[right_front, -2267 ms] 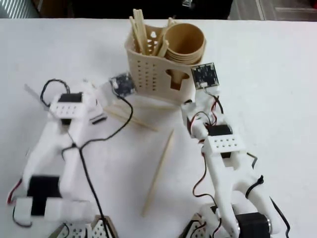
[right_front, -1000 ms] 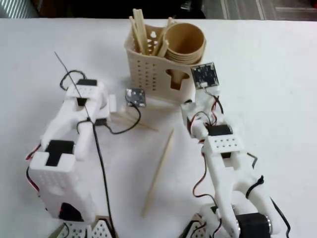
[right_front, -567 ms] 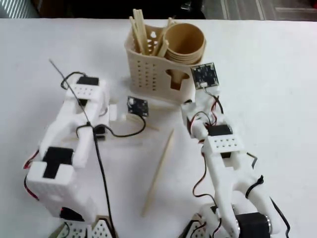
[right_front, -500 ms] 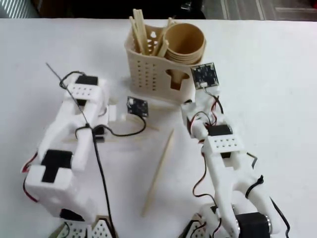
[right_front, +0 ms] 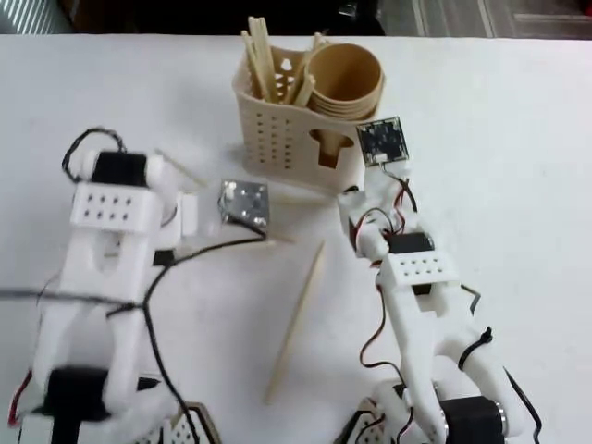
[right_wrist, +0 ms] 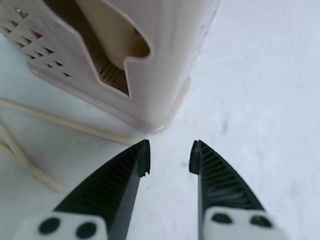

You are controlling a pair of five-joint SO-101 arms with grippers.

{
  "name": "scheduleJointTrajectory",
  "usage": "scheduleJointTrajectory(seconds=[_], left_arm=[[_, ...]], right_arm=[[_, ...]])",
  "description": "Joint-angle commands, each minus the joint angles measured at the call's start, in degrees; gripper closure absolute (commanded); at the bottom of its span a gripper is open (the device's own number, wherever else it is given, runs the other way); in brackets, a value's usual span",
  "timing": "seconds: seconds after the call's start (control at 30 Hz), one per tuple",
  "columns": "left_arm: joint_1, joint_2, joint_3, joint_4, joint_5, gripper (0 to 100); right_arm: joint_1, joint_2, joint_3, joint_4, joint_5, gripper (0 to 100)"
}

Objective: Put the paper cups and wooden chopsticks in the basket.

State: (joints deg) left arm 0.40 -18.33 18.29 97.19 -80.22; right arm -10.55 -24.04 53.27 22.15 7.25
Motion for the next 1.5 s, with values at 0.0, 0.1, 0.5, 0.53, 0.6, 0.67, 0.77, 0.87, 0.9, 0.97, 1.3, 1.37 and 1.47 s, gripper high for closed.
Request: scheduleJointTrajectory(seconds=[0.0, 0.1, 0.5, 0.53, 0.6, 0.67, 0.77, 0.87, 0.9, 0.97, 1.3, 1.37, 1.47], left_arm=[[0.8, -9.1, 4.9, -4.3, -8.8, 98], [0.8, -16.0, 10.7, -7.7, -8.6, 98], [9.5, -42.3, 22.2, -37.0, 23.9, 98], [10.0, -42.6, 22.2, -40.0, 27.1, 98], [10.2, -42.6, 22.1, -46.6, 33.4, 98], [10.3, -42.6, 22.2, -54.0, 39.6, 98], [10.3, -42.6, 22.4, -64.8, 48.6, 98], [10.3, -42.5, 22.5, -74.0, 56.5, 98], [10.3, -42.5, 22.5, -76.6, 58.8, 98], [11.0, -42.4, 22.5, -80.7, 62.7, 98], [14.4, -28.7, 14.1, -89.2, 70.5, 98], [14.2, -22.8, 9.6, -89.2, 72.5, 98], [14.2, -14.3, 2.8, -89.1, 75.6, 98]], right_arm=[[0.1, -2.1, -0.5, -1.2, 0.5, 85.4], [0.1, -2.1, -0.4, -1.2, 0.5, 85.4], [0.1, -2.1, -0.4, -1.2, 0.5, 85.4], [0.1, -2.1, -0.4, -1.2, 0.5, 85.4], [0.1, -2.1, -0.4, -1.2, 0.5, 85.4], [0.1, -2.1, -0.4, -1.2, 0.5, 85.4], [0.1, -2.1, -0.4, -1.2, 0.5, 85.4], [0.1, -2.1, -0.4, -1.2, 0.5, 85.4], [0.1, -2.1, -0.4, -1.2, 0.5, 85.4], [0.1, -2.1, -0.5, -1.2, 0.5, 85.4], [0.1, -2.1, -0.5, -1.2, 0.5, 85.4], [0.1, -2.1, -0.6, -1.2, 0.5, 85.4], [0.1, -2.1, -0.7, -1.2, 0.5, 85.4]])
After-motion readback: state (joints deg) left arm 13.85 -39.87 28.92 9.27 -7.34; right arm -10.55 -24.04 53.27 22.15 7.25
